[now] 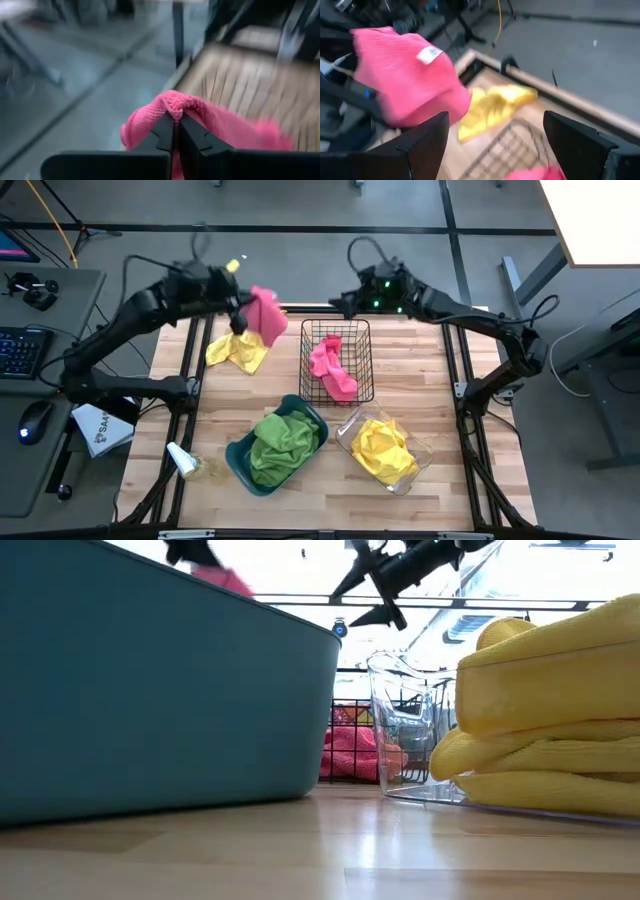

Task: Sort microfiber towel by color & place in baskets
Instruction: Put the pink towel into the mesh organizer

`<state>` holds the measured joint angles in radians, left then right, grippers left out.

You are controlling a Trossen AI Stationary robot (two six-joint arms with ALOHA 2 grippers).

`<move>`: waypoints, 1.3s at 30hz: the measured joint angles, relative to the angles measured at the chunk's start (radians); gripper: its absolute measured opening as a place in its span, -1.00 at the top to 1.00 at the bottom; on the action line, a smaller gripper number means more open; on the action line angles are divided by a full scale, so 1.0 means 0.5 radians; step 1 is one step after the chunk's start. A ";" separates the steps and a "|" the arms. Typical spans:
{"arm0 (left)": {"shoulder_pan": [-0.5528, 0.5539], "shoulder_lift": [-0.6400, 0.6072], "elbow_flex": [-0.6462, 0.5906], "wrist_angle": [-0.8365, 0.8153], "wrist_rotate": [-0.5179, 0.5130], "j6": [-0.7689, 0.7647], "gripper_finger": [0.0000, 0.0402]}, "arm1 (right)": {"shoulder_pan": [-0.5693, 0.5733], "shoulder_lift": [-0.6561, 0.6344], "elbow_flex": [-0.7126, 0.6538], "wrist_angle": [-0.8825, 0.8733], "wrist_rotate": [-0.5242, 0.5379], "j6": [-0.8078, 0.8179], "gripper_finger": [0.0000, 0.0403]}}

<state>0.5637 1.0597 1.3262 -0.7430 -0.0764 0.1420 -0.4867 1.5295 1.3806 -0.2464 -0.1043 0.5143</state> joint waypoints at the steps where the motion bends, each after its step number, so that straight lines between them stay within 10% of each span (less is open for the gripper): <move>1: 0.001 0.015 0.046 0.098 0.036 -0.003 1.00 | -0.019 0.000 0.046 0.002 0.000 -0.023 -0.58; 11: -0.227 0.463 0.099 0.827 0.476 0.001 1.00 | -0.172 -0.001 0.572 -0.075 -0.001 -0.378 -0.58; 27: -0.375 1.344 0.083 0.697 0.549 -0.191 0.98 | -0.258 -0.003 0.903 -0.639 0.065 -0.601 -0.58; 39: -0.359 1.313 0.286 0.270 0.554 -0.190 0.17 | -0.258 -0.003 0.903 -0.712 0.093 -0.613 -0.58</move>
<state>0.3839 1.7163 1.4690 -0.6082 0.2008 0.0469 -0.6155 1.5280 1.8320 -0.6022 -0.0578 0.2077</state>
